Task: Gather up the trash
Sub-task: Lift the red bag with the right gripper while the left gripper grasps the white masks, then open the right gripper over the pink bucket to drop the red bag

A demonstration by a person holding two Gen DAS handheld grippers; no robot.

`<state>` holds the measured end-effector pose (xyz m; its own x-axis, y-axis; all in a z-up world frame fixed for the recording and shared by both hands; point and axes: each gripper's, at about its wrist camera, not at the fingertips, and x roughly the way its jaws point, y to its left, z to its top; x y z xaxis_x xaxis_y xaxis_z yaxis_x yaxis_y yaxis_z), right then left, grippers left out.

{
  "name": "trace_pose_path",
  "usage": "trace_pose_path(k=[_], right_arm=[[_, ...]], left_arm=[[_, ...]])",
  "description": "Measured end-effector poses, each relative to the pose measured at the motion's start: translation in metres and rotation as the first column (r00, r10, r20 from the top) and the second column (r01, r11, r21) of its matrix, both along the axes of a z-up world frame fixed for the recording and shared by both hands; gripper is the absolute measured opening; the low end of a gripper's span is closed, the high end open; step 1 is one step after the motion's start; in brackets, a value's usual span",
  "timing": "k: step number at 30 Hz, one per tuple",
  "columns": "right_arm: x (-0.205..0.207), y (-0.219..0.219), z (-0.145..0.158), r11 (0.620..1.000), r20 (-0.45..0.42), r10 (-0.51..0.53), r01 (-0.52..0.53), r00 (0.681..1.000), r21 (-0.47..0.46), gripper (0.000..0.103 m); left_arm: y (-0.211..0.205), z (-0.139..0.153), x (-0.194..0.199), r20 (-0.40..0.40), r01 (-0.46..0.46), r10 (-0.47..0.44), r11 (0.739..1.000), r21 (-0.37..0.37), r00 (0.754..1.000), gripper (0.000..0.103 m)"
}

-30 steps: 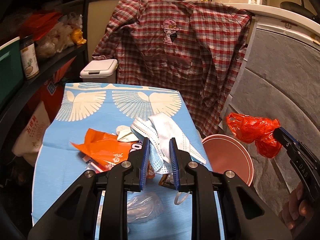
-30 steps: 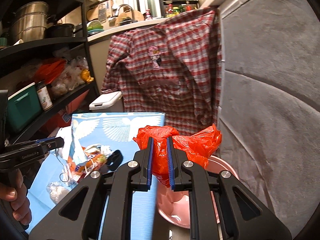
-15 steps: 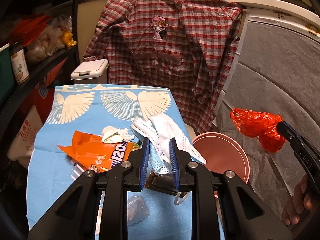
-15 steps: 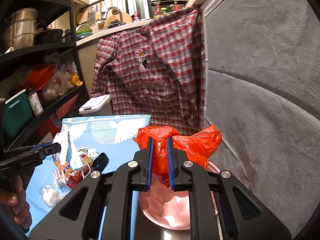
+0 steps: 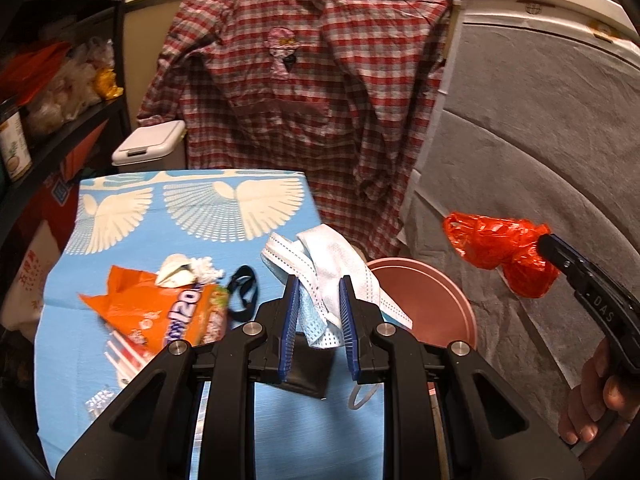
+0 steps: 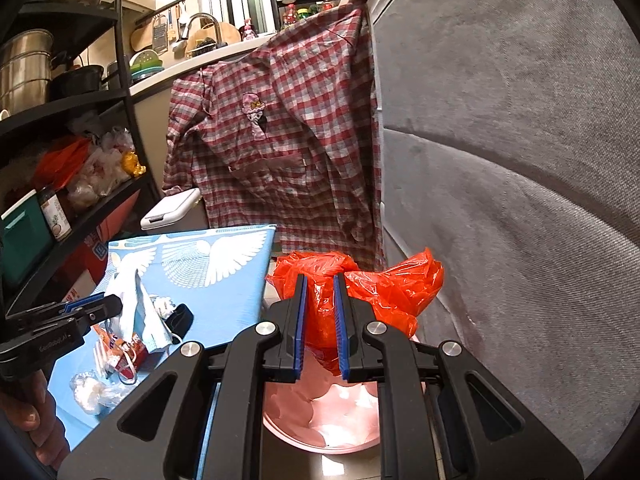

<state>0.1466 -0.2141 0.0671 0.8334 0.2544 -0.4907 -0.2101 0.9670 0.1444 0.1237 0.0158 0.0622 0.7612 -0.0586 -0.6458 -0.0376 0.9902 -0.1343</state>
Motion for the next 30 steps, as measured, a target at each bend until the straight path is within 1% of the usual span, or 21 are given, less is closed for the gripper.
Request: trace_pose_path(k=[5,10,15,20,25,26,27,28,29,30], right_arm=[[0.004,-0.009,-0.002,1.0,-0.013,-0.01,0.01,1.0,0.007,0.013],[0.008,-0.015,-0.006,1.0,-0.021,-0.026,0.026,0.999,0.001,0.013],[0.015,-0.017,-0.012,1.0,-0.038,-0.028,0.028,0.999,0.007,0.013],[0.021,-0.016,-0.018,1.0,-0.057,-0.024,0.024,0.998,0.007,0.013],[0.028,-0.016,-0.021,1.0,-0.075,-0.02,0.021,0.997,0.012,0.014],[0.03,-0.015,-0.023,1.0,-0.083,-0.017,0.018,0.996,0.01,0.015],[0.031,-0.014,-0.024,1.0,-0.09,-0.018,0.019,0.996,0.008,0.018],[0.032,-0.014,-0.025,1.0,-0.096,-0.021,0.022,0.995,0.005,0.021],[0.033,-0.014,-0.027,1.0,-0.101,-0.026,0.026,0.995,0.002,0.025],[0.033,-0.014,-0.028,0.999,-0.104,-0.033,0.033,0.994,0.001,0.036]], left_arm=[[-0.022,-0.002,0.009,0.008,0.043,-0.043,0.999,0.0,0.999,0.021],[-0.039,-0.01,0.022,-0.007,0.074,-0.074,0.997,0.0,0.997,0.021],[-0.047,-0.02,0.039,-0.032,0.077,-0.079,0.996,-0.036,0.996,0.021],[-0.06,-0.029,0.05,-0.048,0.09,-0.091,0.996,-0.018,0.995,0.021],[-0.065,-0.037,0.062,-0.07,0.086,-0.087,0.996,-0.019,0.994,0.022],[-0.065,-0.037,0.063,-0.072,0.087,-0.088,0.996,-0.021,0.993,0.023],[-0.065,-0.039,0.065,-0.076,0.088,-0.089,0.996,-0.026,0.993,0.024],[-0.065,-0.039,0.067,-0.079,0.088,-0.091,0.996,-0.031,0.993,0.033],[-0.065,-0.039,0.068,-0.081,0.088,-0.09,0.996,-0.035,0.993,0.036],[-0.064,-0.039,0.069,-0.079,0.087,-0.09,0.995,-0.044,0.993,0.039]])
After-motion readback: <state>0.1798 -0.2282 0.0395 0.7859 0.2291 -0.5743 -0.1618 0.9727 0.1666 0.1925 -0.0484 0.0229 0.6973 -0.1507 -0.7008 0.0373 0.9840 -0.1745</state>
